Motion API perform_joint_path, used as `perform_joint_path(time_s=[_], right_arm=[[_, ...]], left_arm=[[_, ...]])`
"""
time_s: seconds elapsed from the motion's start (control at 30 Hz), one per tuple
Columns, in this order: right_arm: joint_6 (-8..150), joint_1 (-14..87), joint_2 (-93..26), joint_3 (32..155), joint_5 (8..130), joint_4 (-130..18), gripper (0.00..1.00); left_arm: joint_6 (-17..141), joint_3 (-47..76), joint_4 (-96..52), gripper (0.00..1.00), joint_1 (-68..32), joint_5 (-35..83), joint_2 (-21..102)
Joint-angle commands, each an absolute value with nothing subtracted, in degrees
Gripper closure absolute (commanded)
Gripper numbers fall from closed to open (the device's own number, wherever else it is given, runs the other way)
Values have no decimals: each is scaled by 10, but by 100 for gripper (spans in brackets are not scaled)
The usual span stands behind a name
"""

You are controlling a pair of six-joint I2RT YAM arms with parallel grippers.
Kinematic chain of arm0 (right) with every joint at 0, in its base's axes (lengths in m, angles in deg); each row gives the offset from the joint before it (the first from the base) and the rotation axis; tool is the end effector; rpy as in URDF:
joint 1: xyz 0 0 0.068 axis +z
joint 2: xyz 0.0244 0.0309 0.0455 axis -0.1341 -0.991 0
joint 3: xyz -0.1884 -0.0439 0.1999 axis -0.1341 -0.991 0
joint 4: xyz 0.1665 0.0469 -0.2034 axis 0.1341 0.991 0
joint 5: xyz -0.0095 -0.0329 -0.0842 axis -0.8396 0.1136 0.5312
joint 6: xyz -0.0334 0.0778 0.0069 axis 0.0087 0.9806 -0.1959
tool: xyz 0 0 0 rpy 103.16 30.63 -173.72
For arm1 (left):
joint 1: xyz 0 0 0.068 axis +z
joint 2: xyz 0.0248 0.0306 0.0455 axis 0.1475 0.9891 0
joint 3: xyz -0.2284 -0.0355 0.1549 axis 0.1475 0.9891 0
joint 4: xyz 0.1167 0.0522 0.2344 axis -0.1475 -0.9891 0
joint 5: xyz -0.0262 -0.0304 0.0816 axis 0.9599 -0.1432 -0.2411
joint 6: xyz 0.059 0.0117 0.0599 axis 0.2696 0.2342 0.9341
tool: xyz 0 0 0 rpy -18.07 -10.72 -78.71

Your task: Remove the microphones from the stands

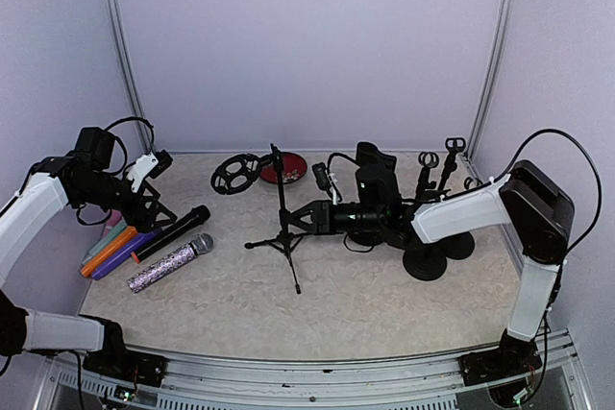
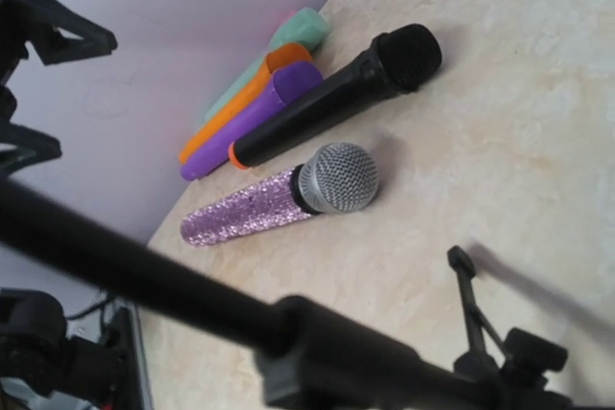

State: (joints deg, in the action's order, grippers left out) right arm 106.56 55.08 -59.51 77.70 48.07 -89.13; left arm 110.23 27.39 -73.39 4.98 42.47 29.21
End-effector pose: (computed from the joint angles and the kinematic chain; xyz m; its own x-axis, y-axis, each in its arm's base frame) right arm 0.2783 0.3551 0.1914 -0.7749 0.0336 -0.6312 -0.5912 0.3146 0.7426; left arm 0.2383 -0.0481 0.2817 -0.4609 0.5587 -0.6895 0.7350 0.6757 0.0561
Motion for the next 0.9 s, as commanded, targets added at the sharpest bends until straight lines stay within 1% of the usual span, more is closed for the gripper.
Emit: perform_joint_path(time_s=[0.0,0.1,0.17,0.3,0.53,0.87], right_arm=[[1071,562,-600,777,489,-916,74],[1068,565,-595,773,499,-912,87],[1060,567,-589,772,510,-903,93],[1050,572,-580,768,536,-889,99],[1016,590,-568,751,614,-853,100],[913,634,-550,754,755,-776,100]], left_arm=[[1112,253,-745,12,46,426,290],[1112,252,-745,12,44,428,289],[1111,251,-745,12,43,429,289],[1103,246,-744,12,36,434,292],[1089,237,-747,12,5,438,297],[1094,241,-750,13,1,434,297]])
